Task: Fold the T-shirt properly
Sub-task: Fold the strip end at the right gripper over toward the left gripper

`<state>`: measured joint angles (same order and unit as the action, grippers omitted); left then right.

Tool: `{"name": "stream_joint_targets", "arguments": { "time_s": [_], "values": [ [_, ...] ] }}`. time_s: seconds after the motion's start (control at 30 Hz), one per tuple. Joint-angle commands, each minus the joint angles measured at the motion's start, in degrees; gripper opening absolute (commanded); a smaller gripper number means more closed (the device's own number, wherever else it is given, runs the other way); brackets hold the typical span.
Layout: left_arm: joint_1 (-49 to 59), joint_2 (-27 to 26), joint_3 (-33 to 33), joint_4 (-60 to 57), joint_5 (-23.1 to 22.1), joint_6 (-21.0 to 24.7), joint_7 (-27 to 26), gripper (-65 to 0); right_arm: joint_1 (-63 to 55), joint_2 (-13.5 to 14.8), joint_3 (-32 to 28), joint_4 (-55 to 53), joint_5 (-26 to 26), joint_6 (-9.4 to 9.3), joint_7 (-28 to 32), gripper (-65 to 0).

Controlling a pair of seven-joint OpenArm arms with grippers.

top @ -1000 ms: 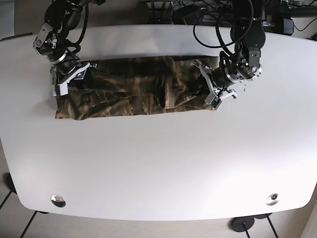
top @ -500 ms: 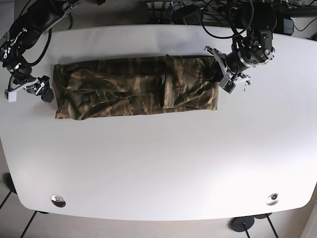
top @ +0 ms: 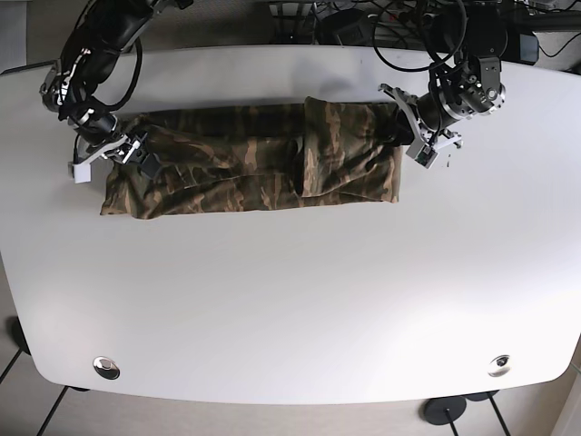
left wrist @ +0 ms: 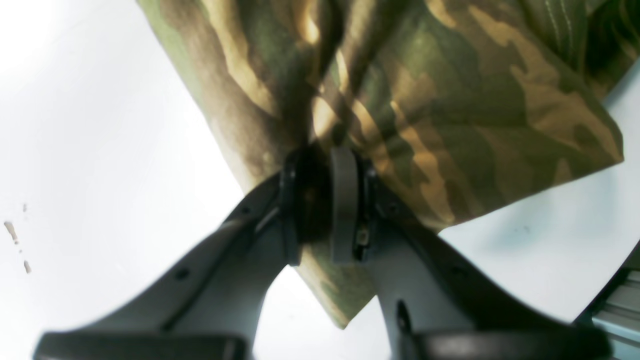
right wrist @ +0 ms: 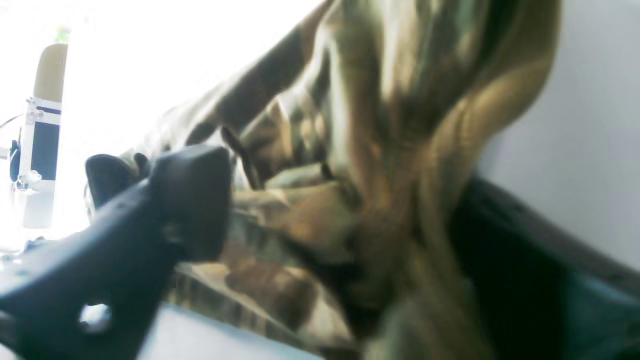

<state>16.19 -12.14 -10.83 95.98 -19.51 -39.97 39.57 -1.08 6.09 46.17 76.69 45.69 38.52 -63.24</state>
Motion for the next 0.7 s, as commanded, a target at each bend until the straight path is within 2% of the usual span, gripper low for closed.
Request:
{"name": "stream_joint_targets", "arguments": {
  "time_s": [0.03, 0.1, 0.13, 0.2, 0.23, 0.3, 0.43, 0.6, 0.7],
  "values": [
    [-0.14, -0.39, -0.11, 0.50, 0.03, -0.03, 0.03, -58.2, 0.16, 1.17, 0.11, 0.46, -1.25, -0.68, -0.19, -35.8],
    [-0.14, -0.30, -0.11, 0.41, 0.03, -0.03, -0.06, -58.2, 0.25, 1.52, 0.03, 0.63, -1.25, -0.68, 0.17, -57.5],
    [-0.14, -0.21, -0.11, 0.41, 0.03, -0.03, 0.03, -58.2, 0.25, 2.31, 0.03, 0.72, -1.16, -0.68, 0.17, -64.0],
    [-0.14, -0.12, -0.11, 0.41, 0.12, -0.03, 0.12, -58.2, 0.16, 3.10, 0.03, 1.25, -0.81, -0.59, 0.17, -61.8],
    [-0.14, -0.03, 0.06, 0.41, 0.03, -0.03, 0.12, -58.2, -0.10, 3.10, 0.03, 2.92, -0.81, -0.50, 0.17, -63.3],
    [-0.14, 0.93, 0.15, 0.41, -0.05, -0.03, 0.21, -58.2, -2.74, 2.84, 0.03, 11.18, -0.81, -0.68, -0.01, -63.4],
    [-0.23, 4.10, 0.32, 0.41, 0.12, -0.03, 0.21, -57.9, -7.31, -0.59, -0.33, 27.71, -1.16, -0.68, -0.10, -63.4],
    [-2.16, 7.09, 1.91, 0.32, 0.21, -0.03, 2.41, -57.8, -12.24, -2.18, -10.52, 38.96, -0.81, -0.76, -0.01, -63.4],
    [-4.01, 9.11, 2.61, 0.32, 0.21, -0.03, 3.29, -57.8, -13.29, -4.81, -16.50, 39.75, 1.38, -0.76, -0.01, -63.4]
  ]
}}
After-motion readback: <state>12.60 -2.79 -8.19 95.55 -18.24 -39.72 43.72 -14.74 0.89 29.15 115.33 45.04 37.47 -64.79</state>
